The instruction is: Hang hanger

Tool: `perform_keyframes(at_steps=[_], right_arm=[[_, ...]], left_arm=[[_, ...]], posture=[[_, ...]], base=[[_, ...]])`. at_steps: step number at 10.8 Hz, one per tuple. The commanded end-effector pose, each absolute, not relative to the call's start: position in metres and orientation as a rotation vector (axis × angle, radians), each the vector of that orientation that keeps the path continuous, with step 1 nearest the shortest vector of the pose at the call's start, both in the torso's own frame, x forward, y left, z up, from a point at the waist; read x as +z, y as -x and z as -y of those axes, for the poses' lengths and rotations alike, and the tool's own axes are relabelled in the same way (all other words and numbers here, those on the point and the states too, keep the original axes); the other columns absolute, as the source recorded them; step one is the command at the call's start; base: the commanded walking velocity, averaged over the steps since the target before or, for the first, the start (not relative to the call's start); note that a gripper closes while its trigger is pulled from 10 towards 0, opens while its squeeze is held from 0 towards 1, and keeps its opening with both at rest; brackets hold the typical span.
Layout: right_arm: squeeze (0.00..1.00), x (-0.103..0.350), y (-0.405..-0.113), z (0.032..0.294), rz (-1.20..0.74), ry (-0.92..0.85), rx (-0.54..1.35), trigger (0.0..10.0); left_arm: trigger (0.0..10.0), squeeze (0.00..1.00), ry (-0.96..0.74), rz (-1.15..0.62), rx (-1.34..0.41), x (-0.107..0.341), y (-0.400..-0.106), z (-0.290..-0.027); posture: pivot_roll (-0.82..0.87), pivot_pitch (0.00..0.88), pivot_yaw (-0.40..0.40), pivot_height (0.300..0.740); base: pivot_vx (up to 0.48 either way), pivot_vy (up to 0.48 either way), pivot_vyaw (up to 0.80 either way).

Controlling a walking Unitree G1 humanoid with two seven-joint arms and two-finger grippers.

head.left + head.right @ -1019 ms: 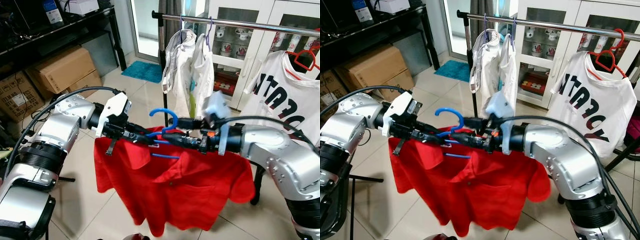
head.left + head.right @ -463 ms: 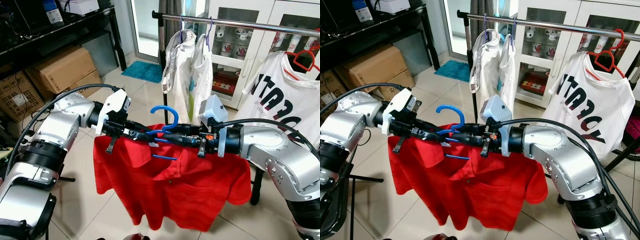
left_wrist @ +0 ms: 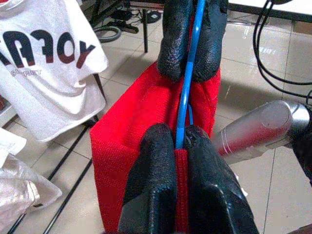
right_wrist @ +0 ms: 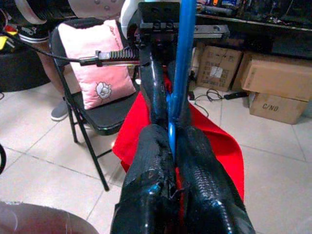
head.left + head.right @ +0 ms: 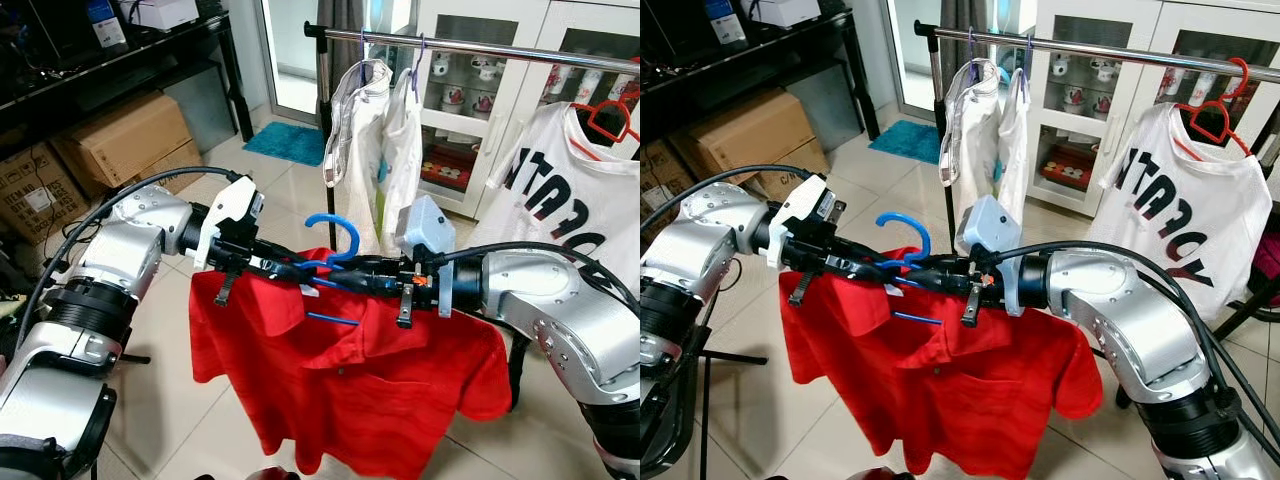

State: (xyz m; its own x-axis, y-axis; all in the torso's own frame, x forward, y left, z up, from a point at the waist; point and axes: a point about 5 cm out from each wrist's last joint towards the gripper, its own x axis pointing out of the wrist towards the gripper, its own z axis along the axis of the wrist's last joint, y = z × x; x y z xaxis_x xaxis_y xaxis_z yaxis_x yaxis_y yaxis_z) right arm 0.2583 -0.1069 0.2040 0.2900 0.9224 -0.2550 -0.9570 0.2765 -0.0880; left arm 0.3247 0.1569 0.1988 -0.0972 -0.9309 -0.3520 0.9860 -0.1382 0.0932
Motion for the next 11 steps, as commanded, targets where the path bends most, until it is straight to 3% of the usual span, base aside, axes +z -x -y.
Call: perform_keyframes(at_steps=[1, 4, 5, 6, 7, 8, 11], right_arm=[[0.0, 0.196, -0.251, 0.101, -0.21, 0.246, 1.343, 0.0], [0.0, 0.198, -0.25, 0.102, -0.197, 0.239, 1.357, 0.0], [0.0, 0.199, -0.249, 0.103, -0.192, 0.233, 1.365, 0.0], [0.0, 0.199, -0.249, 0.104, -0.192, 0.232, 1.365, 0.0], [0.0, 0.198, -0.25, 0.106, -0.193, 0.234, 1.363, 0.0], [0.0, 0.199, -0.25, 0.107, -0.194, 0.235, 1.361, 0.0], [0.0, 0.192, -0.253, 0.116, -0.228, 0.253, 1.324, 0.0]], left_arm=[[0.0, 0.0, -0.367, -0.058, -1.629, 0.228, -0.332, -0.162], [0.0, 0.0, -0.352, -0.06, -1.611, 0.229, -0.334, -0.163], [0.4, 0.0, -0.348, -0.03, -1.577, 0.23, -0.336, -0.163], [10.0, 0.0, -0.333, -0.014, -1.563, 0.231, -0.338, -0.162], [10.0, 0.76, -0.302, -0.01, -1.573, 0.233, -0.338, -0.162], [10.0, 1.0, -0.298, -0.01, -1.581, 0.233, -0.338, -0.162], [10.0, 1.0, -0.31, 0.004, -1.595, 0.236, -0.337, -0.164]], posture=[[-0.15, 0.0, 0.124, 0.74], [-0.15, 0.0, 0.124, 0.74], [-0.15, 0.0, 0.122, 0.74], [-0.15, 0.0, 0.12, 0.74], [-0.15, 0.0, 0.119, 0.74], [-0.15, 0.0, 0.119, 0.74], [-0.16, 0.0, 0.128, 0.74]], base=[[0.0, 0.0, 0.0], [0.0, 0.0, 0.0], [0.0, 0.0, 0.0], [0.0, 0.0, 0.0], [0.0, 0.0, 0.0], [0.0, 0.0, 0.0], [0.0, 0.0, 0.0]])
